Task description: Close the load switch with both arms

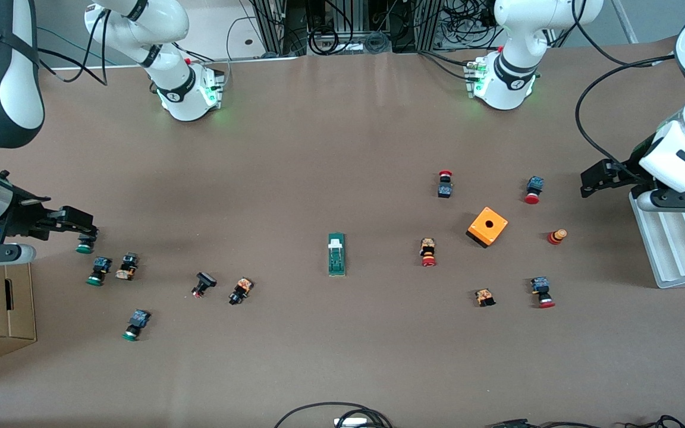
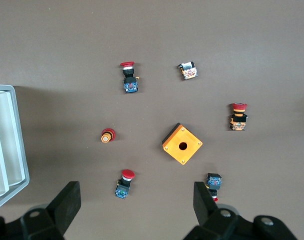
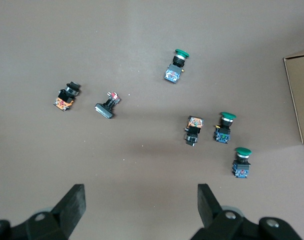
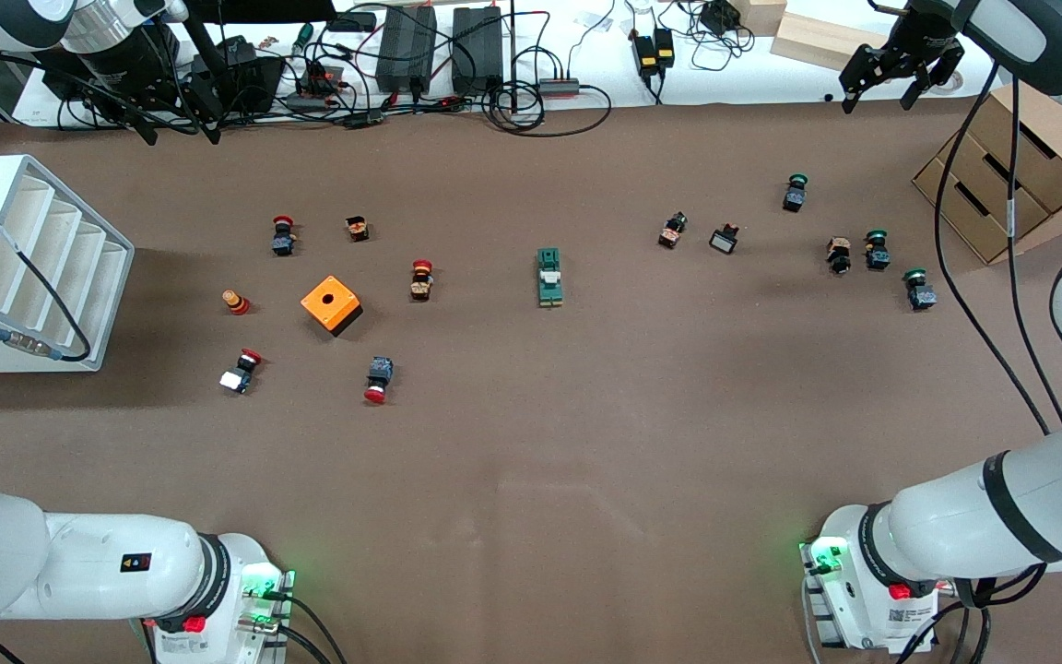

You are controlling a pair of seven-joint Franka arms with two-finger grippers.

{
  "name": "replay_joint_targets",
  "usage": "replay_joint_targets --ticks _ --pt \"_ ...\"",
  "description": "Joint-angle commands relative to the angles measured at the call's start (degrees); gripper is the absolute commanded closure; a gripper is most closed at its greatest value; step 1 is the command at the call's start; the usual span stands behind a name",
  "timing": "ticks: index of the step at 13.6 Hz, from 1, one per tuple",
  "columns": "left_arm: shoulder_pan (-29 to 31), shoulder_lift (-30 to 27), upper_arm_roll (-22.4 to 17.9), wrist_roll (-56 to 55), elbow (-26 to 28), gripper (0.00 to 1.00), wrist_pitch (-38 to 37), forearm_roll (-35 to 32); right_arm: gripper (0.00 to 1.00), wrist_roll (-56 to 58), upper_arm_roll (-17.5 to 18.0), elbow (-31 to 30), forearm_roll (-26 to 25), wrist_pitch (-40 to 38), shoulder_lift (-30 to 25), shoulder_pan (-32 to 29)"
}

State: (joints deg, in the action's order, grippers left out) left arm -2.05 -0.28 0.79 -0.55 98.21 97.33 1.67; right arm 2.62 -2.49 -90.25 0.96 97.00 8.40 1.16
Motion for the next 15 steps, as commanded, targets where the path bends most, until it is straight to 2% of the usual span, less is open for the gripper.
replay_joint_targets --ticks 1,12,15 --pt "-0.50 -0.25 -0.52 -0.24 -0.56 0.00 -0.57 0.88 0.00 0.11 0.03 0.42 -0.96 -0.40 -0.05 -0.28" --pt "-0.67 -0.07 -0.44 -0.50 -0.65 0.00 -0.65 1.06 0.00 0.02 0.12 0.51 -0.96 0.21 0.56 -0.01" --pt "-0.67 0.10 0.36 0.64 -0.65 0.00 -0.92 1.06 0.00 0.02 0.21 0.42 -0.44 2.66 1.70 0.07"
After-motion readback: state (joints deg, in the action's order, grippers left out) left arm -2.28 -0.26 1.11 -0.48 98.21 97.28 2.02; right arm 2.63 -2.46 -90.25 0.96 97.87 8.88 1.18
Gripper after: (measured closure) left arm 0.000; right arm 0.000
